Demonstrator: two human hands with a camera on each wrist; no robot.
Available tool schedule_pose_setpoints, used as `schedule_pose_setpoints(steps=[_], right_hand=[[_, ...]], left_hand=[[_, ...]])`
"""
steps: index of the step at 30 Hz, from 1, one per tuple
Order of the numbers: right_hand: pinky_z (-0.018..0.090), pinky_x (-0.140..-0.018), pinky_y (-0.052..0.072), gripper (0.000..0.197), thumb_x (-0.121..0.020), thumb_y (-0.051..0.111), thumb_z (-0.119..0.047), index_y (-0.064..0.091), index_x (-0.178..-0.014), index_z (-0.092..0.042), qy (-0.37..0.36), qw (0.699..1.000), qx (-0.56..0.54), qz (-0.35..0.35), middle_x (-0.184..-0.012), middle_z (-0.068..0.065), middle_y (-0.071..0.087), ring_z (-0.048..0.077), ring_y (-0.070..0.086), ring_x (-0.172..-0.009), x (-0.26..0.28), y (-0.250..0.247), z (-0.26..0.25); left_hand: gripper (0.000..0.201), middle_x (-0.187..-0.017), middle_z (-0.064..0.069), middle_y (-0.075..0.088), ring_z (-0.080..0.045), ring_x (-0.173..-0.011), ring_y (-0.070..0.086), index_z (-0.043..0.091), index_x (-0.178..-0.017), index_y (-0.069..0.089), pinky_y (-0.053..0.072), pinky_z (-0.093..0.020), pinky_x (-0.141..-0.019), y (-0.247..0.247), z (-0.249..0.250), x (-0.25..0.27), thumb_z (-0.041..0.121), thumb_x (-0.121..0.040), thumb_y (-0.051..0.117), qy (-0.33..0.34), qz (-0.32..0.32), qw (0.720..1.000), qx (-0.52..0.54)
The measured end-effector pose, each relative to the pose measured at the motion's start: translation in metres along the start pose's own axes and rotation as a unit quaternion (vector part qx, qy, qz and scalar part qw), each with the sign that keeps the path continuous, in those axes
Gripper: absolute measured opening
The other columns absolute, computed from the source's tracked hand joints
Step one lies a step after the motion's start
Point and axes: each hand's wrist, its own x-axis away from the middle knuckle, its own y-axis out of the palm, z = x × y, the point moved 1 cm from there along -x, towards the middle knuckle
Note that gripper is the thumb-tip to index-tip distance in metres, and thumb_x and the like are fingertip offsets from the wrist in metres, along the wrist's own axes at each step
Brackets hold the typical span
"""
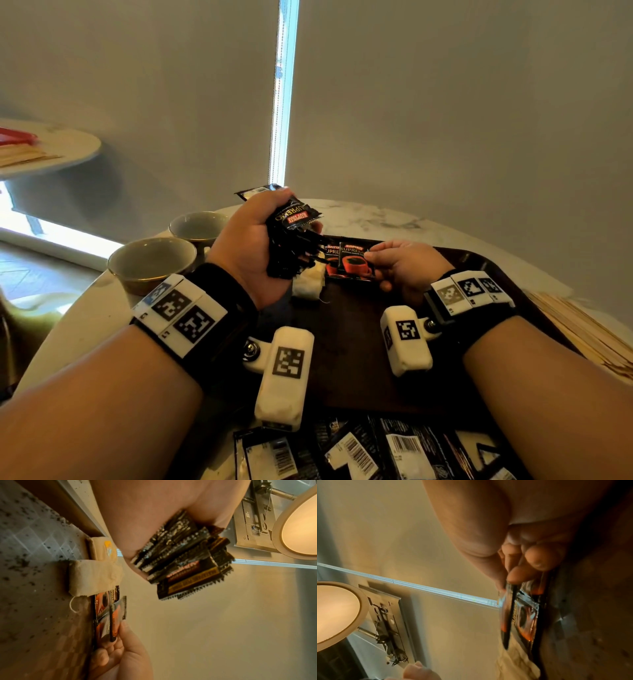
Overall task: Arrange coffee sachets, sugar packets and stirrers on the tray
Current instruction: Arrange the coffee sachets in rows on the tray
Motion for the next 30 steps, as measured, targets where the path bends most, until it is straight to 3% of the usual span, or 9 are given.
schedule_pose_setpoints(steps=[6,9,16,26,30], right_hand=[[0.029,-0.048,0.046,0.017,-0.087,0.069,0.004,0.066,-0.103,-0.003,0.009,0.998,0.049,-0.024,-0.074,0.008,0.069,0.008,0.056,-0.043,0.002,0.0,-0.001],[0.028,-0.048,0.049,0.021,-0.085,0.068,0.006,0.067,-0.105,-0.004,0.011,0.999,0.045,-0.02,-0.086,0.015,0.072,0.011,0.058,-0.049,0.003,0.001,-0.001],[0.029,-0.056,0.054,0.025,-0.082,0.074,0.004,0.068,-0.104,-0.006,0.003,0.997,0.069,-0.036,-0.094,0.015,0.075,0.021,0.073,-0.073,0.004,0.005,-0.003],[0.03,-0.061,0.058,0.024,-0.084,0.071,0.006,0.065,-0.106,-0.003,0.012,0.999,0.023,-0.026,-0.098,0.018,0.073,0.029,0.074,-0.087,0.01,0.009,-0.008],[0.031,-0.06,0.058,0.02,-0.085,0.072,0.002,0.065,-0.103,-0.003,0.003,0.999,0.028,-0.018,-0.097,0.018,0.073,0.029,0.074,-0.082,0.011,0.01,-0.009]], left_hand=[[0.015,-0.084,-0.008,0.066,-0.022,-0.074,0.068,0.012,-0.097,0.06,0.058,-0.03,-0.066,-0.001,0.0,-0.001,0.027,-0.098,0.057,-0.001,0.002,1.0,0.003],[0.016,-0.085,-0.009,0.066,-0.023,-0.075,0.068,0.012,-0.099,0.059,0.058,-0.03,-0.066,-0.002,0.0,-0.001,0.027,-0.098,0.057,-0.005,0.0,1.0,0.005],[0.015,-0.084,-0.009,0.065,-0.022,-0.075,0.068,0.011,-0.098,0.059,0.059,-0.029,-0.063,0.0,0.002,0.001,0.026,-0.098,0.056,-0.003,0.001,1.0,0.007],[0.016,-0.085,-0.009,0.067,-0.022,-0.076,0.069,0.011,-0.103,0.059,0.058,-0.03,-0.066,0.001,0.002,0.003,0.026,-0.099,0.055,-0.004,0.001,1.0,-0.004],[0.016,-0.085,-0.01,0.067,-0.022,-0.074,0.069,0.011,-0.103,0.059,0.058,-0.03,-0.065,0.002,0.002,0.004,0.026,-0.1,0.055,-0.006,0.002,1.0,-0.009]])
